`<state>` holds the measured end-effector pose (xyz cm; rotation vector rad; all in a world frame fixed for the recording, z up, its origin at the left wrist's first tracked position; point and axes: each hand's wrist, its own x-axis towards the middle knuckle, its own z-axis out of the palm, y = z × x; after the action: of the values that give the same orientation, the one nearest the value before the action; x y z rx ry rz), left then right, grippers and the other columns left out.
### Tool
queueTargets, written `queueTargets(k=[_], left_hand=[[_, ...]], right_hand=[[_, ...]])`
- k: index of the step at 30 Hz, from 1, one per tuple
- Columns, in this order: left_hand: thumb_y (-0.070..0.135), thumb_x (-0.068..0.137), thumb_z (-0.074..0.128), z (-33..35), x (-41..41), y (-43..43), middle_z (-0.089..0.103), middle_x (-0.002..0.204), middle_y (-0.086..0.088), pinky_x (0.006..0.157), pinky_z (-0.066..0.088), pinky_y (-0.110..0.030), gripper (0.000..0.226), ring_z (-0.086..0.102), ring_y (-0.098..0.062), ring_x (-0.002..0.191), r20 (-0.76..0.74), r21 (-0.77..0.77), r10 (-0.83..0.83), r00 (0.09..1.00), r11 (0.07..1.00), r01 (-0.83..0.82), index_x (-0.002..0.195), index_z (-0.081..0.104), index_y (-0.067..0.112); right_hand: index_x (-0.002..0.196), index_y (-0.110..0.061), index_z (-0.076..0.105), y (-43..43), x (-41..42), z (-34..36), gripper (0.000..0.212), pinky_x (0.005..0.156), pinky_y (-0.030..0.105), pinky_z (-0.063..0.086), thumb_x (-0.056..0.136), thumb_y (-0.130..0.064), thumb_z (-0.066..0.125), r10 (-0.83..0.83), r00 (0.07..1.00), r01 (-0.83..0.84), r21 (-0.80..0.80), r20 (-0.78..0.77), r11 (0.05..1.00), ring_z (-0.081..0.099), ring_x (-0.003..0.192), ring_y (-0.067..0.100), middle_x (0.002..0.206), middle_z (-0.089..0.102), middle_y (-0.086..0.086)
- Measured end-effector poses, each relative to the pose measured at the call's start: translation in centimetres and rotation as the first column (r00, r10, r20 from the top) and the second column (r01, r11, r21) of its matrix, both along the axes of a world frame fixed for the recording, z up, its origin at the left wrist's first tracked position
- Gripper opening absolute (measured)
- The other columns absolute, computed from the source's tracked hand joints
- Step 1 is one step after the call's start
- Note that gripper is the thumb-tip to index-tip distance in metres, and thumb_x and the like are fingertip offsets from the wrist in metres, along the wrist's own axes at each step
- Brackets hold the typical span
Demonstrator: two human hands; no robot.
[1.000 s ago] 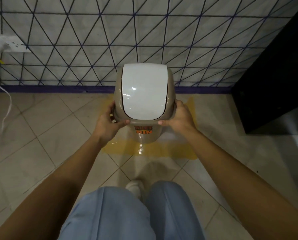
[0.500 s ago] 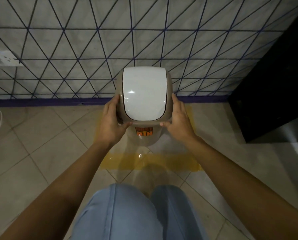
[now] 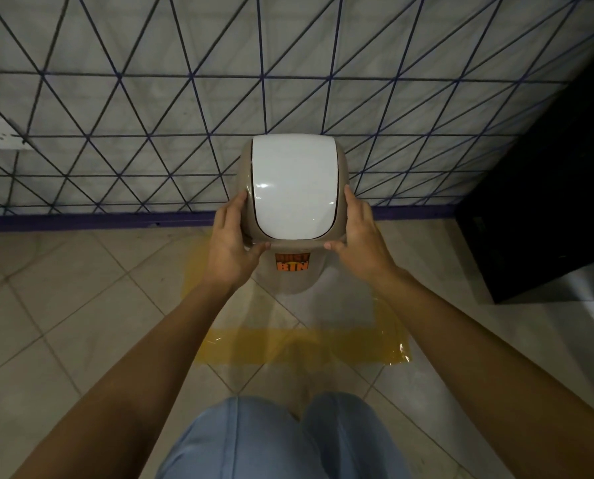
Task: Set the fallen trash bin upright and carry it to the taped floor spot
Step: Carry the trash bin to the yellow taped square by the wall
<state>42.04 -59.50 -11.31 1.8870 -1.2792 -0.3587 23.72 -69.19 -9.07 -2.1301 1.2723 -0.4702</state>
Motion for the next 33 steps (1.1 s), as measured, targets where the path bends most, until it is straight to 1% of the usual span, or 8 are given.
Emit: queueTargets(k=[9, 15, 18, 20, 22, 24, 26, 33], left_hand=[[0.006, 0.07, 0.079, 0.3, 0.9, -2.7, 0.03, 0.148, -0.011, 0.112, 0.032, -0.038, 0.097, 0.031, -0.023, 0.137, -0.03, 0.015, 0.005, 1.0, 1.0, -0.005, 0.148, 0.022, 0.014], [0.006, 0.07, 0.078, 0.2, 0.9, -2.7, 0.029, 0.148, -0.011, 0.113, 0.031, -0.039, 0.099, 0.029, -0.023, 0.138, -0.047, 0.003, -0.011, 0.999, 1.0, 0.012, 0.148, 0.019, 0.015], [0.009, 0.07, 0.079, 0.1, 0.9, -2.7, 0.03, 0.147, -0.009, 0.112, 0.031, -0.036, 0.099, 0.031, -0.023, 0.136, -0.061, 0.022, 0.009, 0.998, 1.0, -0.008, 0.148, 0.019, 0.019], [0.013, 0.068, 0.081, -0.2, 1.1, -2.8, 0.031, 0.147, -0.007, 0.11, 0.032, -0.035, 0.1, 0.034, -0.022, 0.135, -0.117, 0.056, 0.067, 0.991, 0.997, -0.06, 0.148, 0.022, 0.022], [0.016, 0.067, 0.082, -0.3, 1.4, -2.9, 0.032, 0.147, -0.005, 0.109, 0.036, -0.042, 0.099, 0.038, -0.023, 0.133, -0.248, 0.118, 0.121, 0.961, 0.989, -0.094, 0.147, 0.024, 0.024], [0.016, 0.068, 0.081, -0.4, 1.8, -2.9, 0.036, 0.147, -0.003, 0.105, 0.042, -0.047, 0.095, 0.042, -0.023, 0.131, -0.353, 0.161, 0.121, 0.928, 0.985, -0.067, 0.146, 0.027, 0.024], [0.013, 0.068, 0.08, -0.4, 2.1, -3.0, 0.041, 0.145, -0.003, 0.103, 0.044, -0.047, 0.092, 0.044, -0.024, 0.129, -0.371, 0.172, 0.097, 0.924, 0.984, -0.034, 0.145, 0.03, 0.023], [0.01, 0.067, 0.08, -0.2, 2.5, -3.3, 0.046, 0.142, -0.003, 0.102, 0.045, -0.046, 0.091, 0.047, -0.024, 0.126, -0.352, 0.181, 0.108, 0.93, 0.982, -0.045, 0.144, 0.033, 0.021]], right_hand=[[0.148, -0.015, -0.005, -2.2, 1.1, 0.3, 0.099, 0.115, 0.042, 0.023, 0.08, -0.004, 0.066, 0.034, 0.999, -0.033, 0.013, -0.026, 0.999, 0.018, 0.141, 0.025, 0.154, 0.011, 0.009], [0.147, -0.015, -0.005, -2.5, 1.1, -0.4, 0.1, 0.115, 0.039, 0.022, 0.079, -0.003, 0.067, 0.027, 0.999, -0.027, -0.003, -0.017, 1.0, 0.017, 0.142, 0.025, 0.154, 0.011, 0.01], [0.148, -0.018, -0.002, -2.6, 0.9, -0.6, 0.102, 0.115, 0.039, 0.024, 0.077, -0.006, 0.071, 0.014, 0.999, -0.015, 0.04, 0.044, 0.999, 0.02, 0.141, 0.024, 0.153, 0.016, 0.009], [0.149, -0.021, 0.004, -2.8, 0.8, -0.6, 0.104, 0.114, 0.039, 0.026, 0.073, -0.01, 0.075, -0.032, 0.994, 0.024, 0.082, 0.105, 0.996, 0.025, 0.138, 0.022, 0.15, 0.022, 0.007], [0.148, -0.02, 0.011, -3.2, 0.9, -0.6, 0.103, 0.113, 0.039, 0.028, 0.07, -0.011, 0.077, -0.072, 0.989, 0.06, 0.098, 0.126, 0.993, 0.028, 0.137, 0.021, 0.149, 0.026, 0.007], [0.147, -0.019, 0.017, -3.6, 1.1, -0.6, 0.102, 0.113, 0.041, 0.029, 0.067, -0.01, 0.079, -0.086, 0.987, 0.07, 0.116, 0.139, 0.991, 0.031, 0.136, 0.022, 0.148, 0.032, 0.007], [0.146, -0.018, 0.02, -3.8, 1.3, -0.7, 0.102, 0.112, 0.042, 0.03, 0.064, -0.007, 0.08, -0.082, 0.982, 0.06, 0.134, 0.169, 0.989, 0.033, 0.135, 0.021, 0.147, 0.036, 0.005], [0.144, -0.021, 0.023, -4.2, 1.1, -1.3, 0.099, 0.103, 0.024, 0.027, 0.064, -0.005, 0.079, -0.065, 0.978, 0.043, 0.113, 0.2, 0.993, 0.037, 0.131, 0.018, 0.144, 0.039, 0.004]])
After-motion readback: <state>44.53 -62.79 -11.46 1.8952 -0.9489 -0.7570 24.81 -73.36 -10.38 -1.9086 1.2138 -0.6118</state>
